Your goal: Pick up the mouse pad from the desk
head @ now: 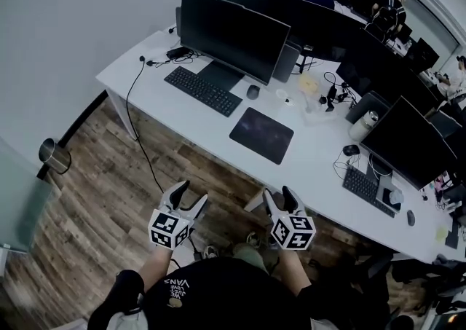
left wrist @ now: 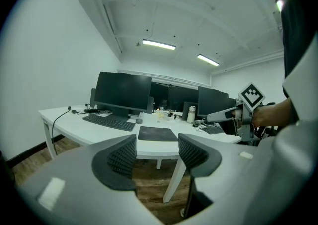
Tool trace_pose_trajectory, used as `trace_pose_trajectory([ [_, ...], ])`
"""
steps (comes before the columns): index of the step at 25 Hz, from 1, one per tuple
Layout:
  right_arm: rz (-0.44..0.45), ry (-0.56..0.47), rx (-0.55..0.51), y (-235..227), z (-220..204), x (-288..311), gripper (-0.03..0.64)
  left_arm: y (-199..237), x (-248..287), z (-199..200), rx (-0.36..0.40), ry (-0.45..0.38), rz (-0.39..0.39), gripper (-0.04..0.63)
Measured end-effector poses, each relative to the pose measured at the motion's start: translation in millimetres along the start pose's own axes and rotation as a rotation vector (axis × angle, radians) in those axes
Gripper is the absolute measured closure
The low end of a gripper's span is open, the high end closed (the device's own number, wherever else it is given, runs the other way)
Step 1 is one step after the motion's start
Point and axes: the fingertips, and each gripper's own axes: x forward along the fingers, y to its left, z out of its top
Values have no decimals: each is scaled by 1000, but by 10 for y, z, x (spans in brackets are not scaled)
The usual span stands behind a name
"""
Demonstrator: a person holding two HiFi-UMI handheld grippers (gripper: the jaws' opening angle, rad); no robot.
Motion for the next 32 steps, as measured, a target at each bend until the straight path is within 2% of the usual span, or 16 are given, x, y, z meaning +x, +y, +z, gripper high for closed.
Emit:
trace_pose_trajectory([
  [4, -13, 11, 8, -51, 39, 148, 367, 98, 138, 4, -5, 10, -10, 354],
  [15, 12, 16, 5, -344, 304, 557, 367, 249, 528, 114, -16, 24, 26, 354],
  [23, 22, 18, -5, -880, 565, 830, 367, 116, 1110, 293, -4, 23, 42, 354],
  [32, 68, 34, -18, -1500, 722, 1106, 367, -120, 1687, 253, -28, 35, 97, 354],
])
